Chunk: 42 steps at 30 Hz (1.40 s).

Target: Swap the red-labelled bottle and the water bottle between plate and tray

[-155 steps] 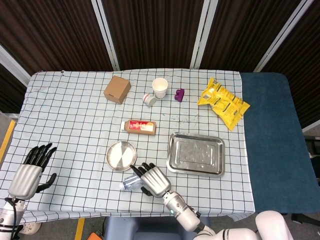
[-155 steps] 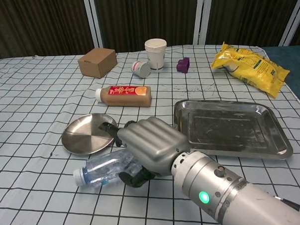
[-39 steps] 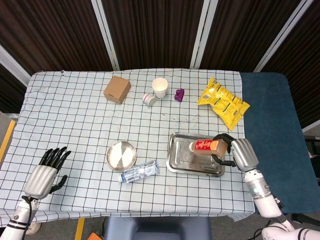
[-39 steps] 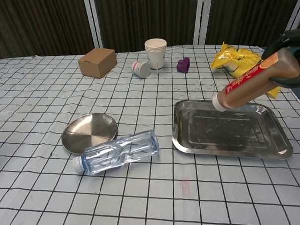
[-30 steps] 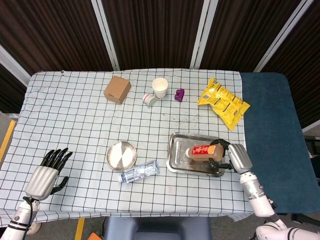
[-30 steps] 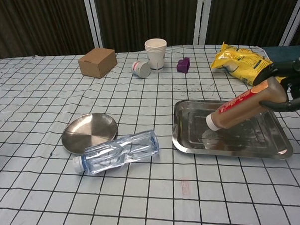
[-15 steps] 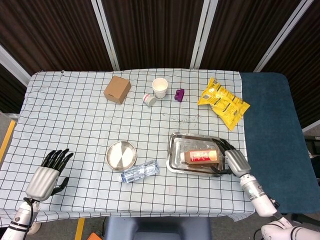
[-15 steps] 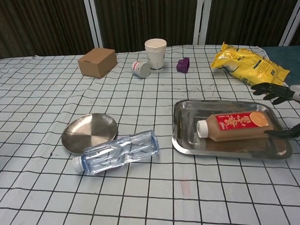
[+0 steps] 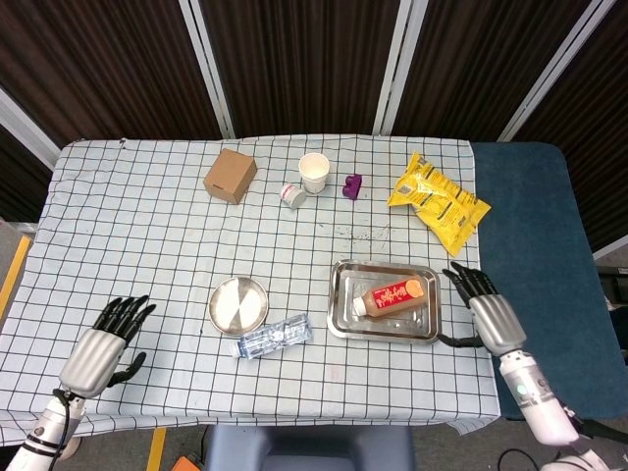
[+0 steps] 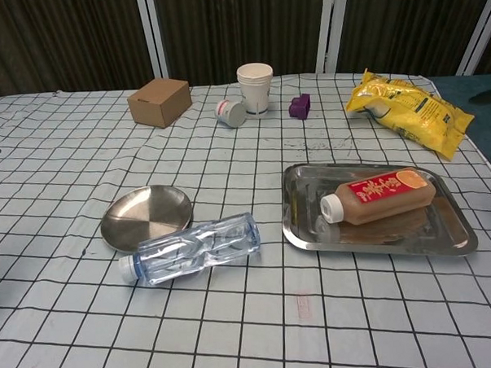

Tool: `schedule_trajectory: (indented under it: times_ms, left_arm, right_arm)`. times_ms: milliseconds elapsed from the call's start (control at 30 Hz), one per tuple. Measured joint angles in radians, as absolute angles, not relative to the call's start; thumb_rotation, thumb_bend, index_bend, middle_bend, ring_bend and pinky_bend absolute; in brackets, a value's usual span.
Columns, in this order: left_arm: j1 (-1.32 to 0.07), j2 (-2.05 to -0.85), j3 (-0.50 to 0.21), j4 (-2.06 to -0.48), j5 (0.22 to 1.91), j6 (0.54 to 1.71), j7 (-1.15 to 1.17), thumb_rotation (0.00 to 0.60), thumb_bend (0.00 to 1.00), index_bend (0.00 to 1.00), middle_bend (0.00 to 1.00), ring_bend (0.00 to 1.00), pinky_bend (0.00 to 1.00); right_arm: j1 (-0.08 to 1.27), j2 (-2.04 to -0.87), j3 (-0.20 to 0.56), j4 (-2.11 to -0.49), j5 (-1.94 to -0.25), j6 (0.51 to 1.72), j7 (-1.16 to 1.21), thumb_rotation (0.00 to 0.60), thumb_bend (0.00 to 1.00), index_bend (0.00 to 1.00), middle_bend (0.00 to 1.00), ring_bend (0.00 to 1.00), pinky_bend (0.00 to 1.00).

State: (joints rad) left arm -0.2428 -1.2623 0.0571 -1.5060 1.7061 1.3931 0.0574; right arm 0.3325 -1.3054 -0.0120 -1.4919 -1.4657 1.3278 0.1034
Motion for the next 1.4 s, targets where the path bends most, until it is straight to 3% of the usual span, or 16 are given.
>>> schedule_trajectory:
  times_ms: [200, 400, 600, 933, 1167, 1400]
  left_arm:
    - [-0.324, -1.309, 0.069, -1.593, 1.781, 1.303, 0.05, 0.6, 0.38, 0.0, 0.0, 0.0, 0.12]
    - [-0.389, -1.473, 0.048, -1.614, 1.776, 1.185, 0.133, 0.6, 0.35, 0.0, 0.0, 0.0, 0.11]
    - [-0.445, -1.659, -0.024, -1.559, 1.668, 1.081, 0.263, 0.6, 0.35, 0.0, 0.0, 0.0, 0.1]
    - [-0.49, -1.811, -0.095, -1.416, 1.52, 1.037, 0.489, 0.6, 0.35, 0.0, 0.06, 0.01, 0.1]
    - [-0.499, -1.859, -0.104, -1.379, 1.432, 1.028, 0.605, 0.6, 0.35, 0.01, 0.22, 0.19, 0.22]
    - [-0.503, -1.884, -0.104, -1.345, 1.429, 1.08, 0.619, 0.6, 0.36, 0.32, 0.61, 0.54, 0.51]
  right_arm:
    - [0.167, -1.182, -0.067, -1.602, -1.532, 1.547, -0.052, 0.6, 0.24, 0.0, 0.0, 0.0, 0.15]
    - [0.12, -1.11, -0.073, -1.626, -1.554, 1.605, 0.02, 0.6, 0.24, 0.0, 0.0, 0.0, 0.14]
    - [0.109, -1.067, -0.077, -1.632, -1.578, 1.582, 0.086, 0.6, 0.24, 0.0, 0.0, 0.0, 0.14]
    - [0.102, -1.055, -0.051, -1.632, -1.573, 1.549, 0.086, 0.6, 0.24, 0.0, 0.0, 0.0, 0.08]
    - [0.104, -1.06, -0.035, -1.629, -1.561, 1.516, 0.076, 0.6, 0.24, 0.0, 0.0, 0.0, 0.07]
    - [0.098, -1.058, -0.024, -1.632, -1.557, 1.509, 0.074, 0.6, 0.24, 0.0, 0.0, 0.0, 0.07]
